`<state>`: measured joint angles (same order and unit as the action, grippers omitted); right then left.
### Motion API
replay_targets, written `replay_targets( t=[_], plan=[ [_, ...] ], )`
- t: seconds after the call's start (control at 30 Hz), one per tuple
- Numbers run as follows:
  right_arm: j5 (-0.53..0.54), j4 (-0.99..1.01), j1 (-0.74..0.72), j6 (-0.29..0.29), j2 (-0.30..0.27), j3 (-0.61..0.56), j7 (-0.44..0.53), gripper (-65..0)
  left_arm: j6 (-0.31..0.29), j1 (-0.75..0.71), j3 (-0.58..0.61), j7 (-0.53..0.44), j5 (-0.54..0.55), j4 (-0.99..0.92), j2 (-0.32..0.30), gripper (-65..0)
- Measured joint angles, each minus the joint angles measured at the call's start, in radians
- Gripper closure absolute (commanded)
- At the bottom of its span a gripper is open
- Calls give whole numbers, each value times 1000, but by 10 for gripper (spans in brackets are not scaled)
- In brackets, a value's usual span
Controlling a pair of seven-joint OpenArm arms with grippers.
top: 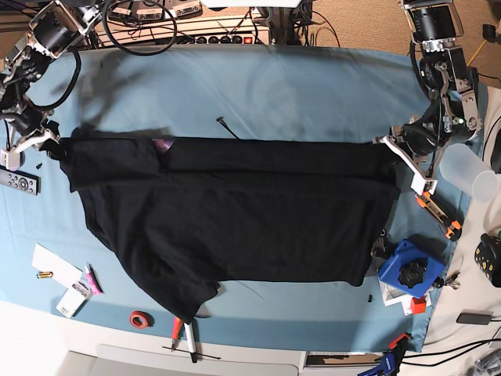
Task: Layout the t-shirt on the table in an organized manner, then fold the t-shirt properly
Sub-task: 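Pull the grasped shirt edge away from the hem with both grippers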
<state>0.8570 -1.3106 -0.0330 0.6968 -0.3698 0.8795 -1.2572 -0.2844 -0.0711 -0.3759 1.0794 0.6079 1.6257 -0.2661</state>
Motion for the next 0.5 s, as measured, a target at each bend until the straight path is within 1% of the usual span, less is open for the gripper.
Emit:
replay_targets(
  t=[0.07,0.13,0.23,0.33,0.4,0.47,0.5],
  plan=[
    [10,0,16,0,2,22,-5,0,-1,-2,0,16,13,1,0,0],
    [22,0,34,0,2,47,-30,0,-1,0,0,47,15,5,0,0],
    [34,0,60,0,2,85,-41,0,-4,-1,0,50,23,5,-1,0],
    [69,0,89,0,2,105,-50,0,-4,-1,0,57,26,5,-3,0],
    [73,0,103,0,2,116,-54,0,-5,-2,1,77,39,7,-10,0],
    [79,-8,121,0,2,121,-57,0,-31,-23,2,77,54,19,-21,0],
    [79,-19,130,0,2,121,-69,0,-31,-42,2,77,64,34,-27,0]
  ],
)
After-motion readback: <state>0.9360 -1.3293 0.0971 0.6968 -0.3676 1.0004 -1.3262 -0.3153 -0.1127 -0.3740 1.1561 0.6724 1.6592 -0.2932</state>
